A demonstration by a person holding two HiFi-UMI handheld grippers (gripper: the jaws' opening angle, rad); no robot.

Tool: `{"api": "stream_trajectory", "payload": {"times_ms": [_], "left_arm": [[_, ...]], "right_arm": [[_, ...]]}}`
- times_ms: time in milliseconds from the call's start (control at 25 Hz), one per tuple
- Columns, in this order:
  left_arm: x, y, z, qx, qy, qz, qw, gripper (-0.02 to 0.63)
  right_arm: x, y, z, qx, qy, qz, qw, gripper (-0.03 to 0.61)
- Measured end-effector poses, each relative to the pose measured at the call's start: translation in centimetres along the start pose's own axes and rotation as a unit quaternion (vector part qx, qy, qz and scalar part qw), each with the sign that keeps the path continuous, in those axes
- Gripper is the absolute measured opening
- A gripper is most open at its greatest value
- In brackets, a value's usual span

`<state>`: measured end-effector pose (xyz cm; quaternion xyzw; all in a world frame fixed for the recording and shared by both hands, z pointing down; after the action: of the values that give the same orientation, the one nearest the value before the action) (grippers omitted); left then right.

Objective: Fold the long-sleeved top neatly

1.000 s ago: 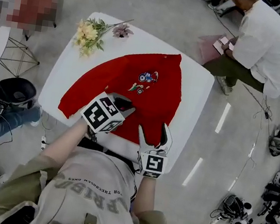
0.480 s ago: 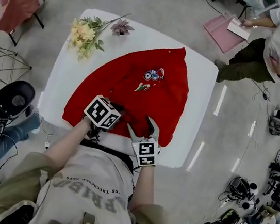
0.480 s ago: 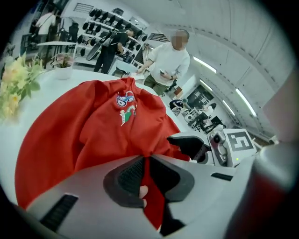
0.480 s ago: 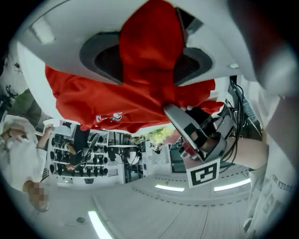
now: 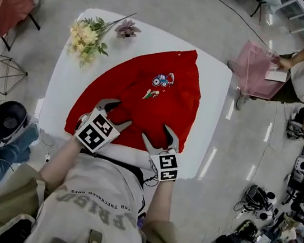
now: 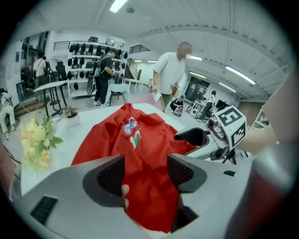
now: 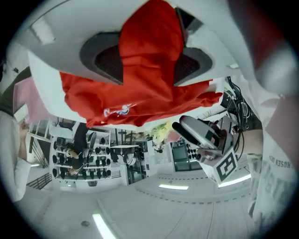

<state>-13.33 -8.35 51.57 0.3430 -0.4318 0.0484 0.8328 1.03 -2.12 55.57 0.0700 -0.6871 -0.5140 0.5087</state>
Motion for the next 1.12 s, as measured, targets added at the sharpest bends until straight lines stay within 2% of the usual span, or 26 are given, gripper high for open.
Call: {"api": "stream_trajectory", "payload": {"times_ms": [80, 200, 320, 440, 600, 760, 960, 1080, 1120], "left_arm": [[0.6, -1.0, -1.8, 0.016, 0.014, -0.013, 0.9997, 0.276], [3.3, -0.7, -4.9, 0.026, 0.039, 0.005, 0.9989, 0.276], [5.5, -0.3, -6.8, 0.028, 0.035, 0.010, 0.9990, 0.276], [7.3, 0.1, -7.9, 0.029, 0.019, 0.017, 0.9992, 0.276], [9.0, 0.6, -8.3, 0.005, -0.018, 0.017, 0.9997, 0.276], [10.1, 0.7, -8.2, -0.010, -0.049, 0.012, 0.9987, 0.276], [11.1, 0.6, -8.0, -0.026, -0.072, 0.009, 0.9970, 0.276], [11.2, 0.5, -7.7, -0.035, -0.080, 0.009, 0.9961, 0.276], [11.1, 0.4, -7.7, -0.038, -0.081, 0.007, 0.9959, 0.276]], "right_arm": [[-1.9, -1.2, -2.6, -0.006, 0.020, -0.020, 1.000, 0.339], [-3.5, -2.2, -7.3, -0.029, 0.044, -0.028, 0.998, 0.339], [-3.9, -2.2, -12.4, -0.050, 0.070, -0.015, 0.996, 0.339], [-3.4, -1.8, -17.8, -0.033, 0.093, -0.011, 0.995, 0.339], [-0.3, -0.7, -23.0, -0.010, 0.082, 0.015, 0.996, 0.339], [3.5, 1.1, -25.3, -0.010, 0.043, 0.068, 0.997, 0.317], [5.8, 3.1, -25.8, 0.003, -0.016, 0.116, 0.993, 0.244], [6.1, 3.3, -25.7, 0.012, -0.038, 0.117, 0.992, 0.086], [5.9, 3.1, -25.9, 0.012, -0.039, 0.114, 0.993, 0.061]]}}
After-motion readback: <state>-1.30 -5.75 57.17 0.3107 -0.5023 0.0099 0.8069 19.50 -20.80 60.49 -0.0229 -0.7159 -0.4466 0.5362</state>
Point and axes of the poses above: the fingertips, and each gripper's own axes: x forward along the fingers, z to its left, y out of its underside, the point moved 4 cm from there along -x, backward along the fingers, and after that the axes turned 14 degrees about -x, right-handed, at the moved point
